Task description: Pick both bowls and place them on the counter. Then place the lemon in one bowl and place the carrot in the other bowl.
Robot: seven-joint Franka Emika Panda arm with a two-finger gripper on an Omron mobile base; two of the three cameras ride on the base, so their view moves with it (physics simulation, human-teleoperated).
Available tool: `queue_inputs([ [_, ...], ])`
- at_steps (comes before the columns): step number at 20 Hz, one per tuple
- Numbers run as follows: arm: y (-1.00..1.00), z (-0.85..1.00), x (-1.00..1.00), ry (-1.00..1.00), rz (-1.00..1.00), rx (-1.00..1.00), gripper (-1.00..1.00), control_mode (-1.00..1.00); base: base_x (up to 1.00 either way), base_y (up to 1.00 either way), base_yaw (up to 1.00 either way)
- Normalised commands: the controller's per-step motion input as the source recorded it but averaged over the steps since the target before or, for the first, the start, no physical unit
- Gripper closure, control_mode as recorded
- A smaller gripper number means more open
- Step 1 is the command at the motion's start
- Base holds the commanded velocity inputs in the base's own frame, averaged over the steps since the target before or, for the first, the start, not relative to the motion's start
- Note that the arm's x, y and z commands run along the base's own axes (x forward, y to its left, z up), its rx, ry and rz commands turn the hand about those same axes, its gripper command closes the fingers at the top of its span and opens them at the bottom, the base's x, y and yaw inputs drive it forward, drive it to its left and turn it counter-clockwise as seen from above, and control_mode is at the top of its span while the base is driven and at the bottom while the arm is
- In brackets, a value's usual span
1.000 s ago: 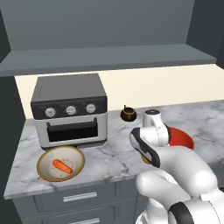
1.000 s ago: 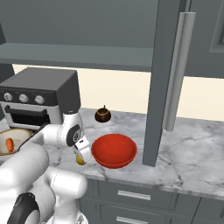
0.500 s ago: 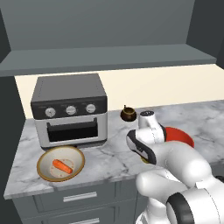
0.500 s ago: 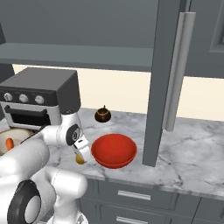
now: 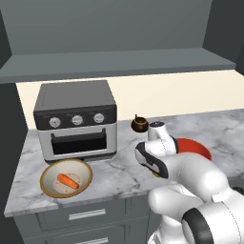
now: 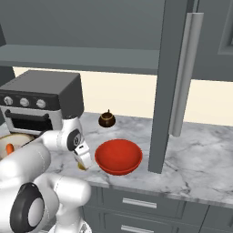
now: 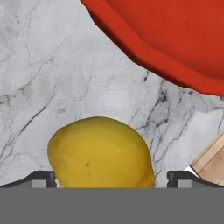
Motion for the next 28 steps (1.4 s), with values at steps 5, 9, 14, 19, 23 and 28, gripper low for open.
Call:
queue_inputs([
  [5, 0.16, -0.38, -0.16, 0.0, 0.02, 0.0, 1.0, -1.0, 0.0, 0.0, 0.0],
  [9, -0.17, -0.1, 0.0, -0.03, 0.0, 0.0, 1.0, -1.0, 0.0, 0.0, 0.0],
  [14, -0.19, 0.12, -0.08, -0.03, 0.0, 0.0, 1.0, -1.0, 0.0, 0.0, 0.0],
  [19, -0.02, 0.63, -0.33, 0.0, 0.0, 0.0, 1.0, -1.0, 0.0, 0.0, 0.0],
  [23, -0.18, 0.51, -0.11, 0.0, -0.04, 0.0, 1.0, -1.0, 0.0, 0.0, 0.0],
  [28, -0.53, 0.18, 0.08, 0.0, -0.07, 0.0, 1.0, -1.0, 0.0, 0.0, 0.0],
])
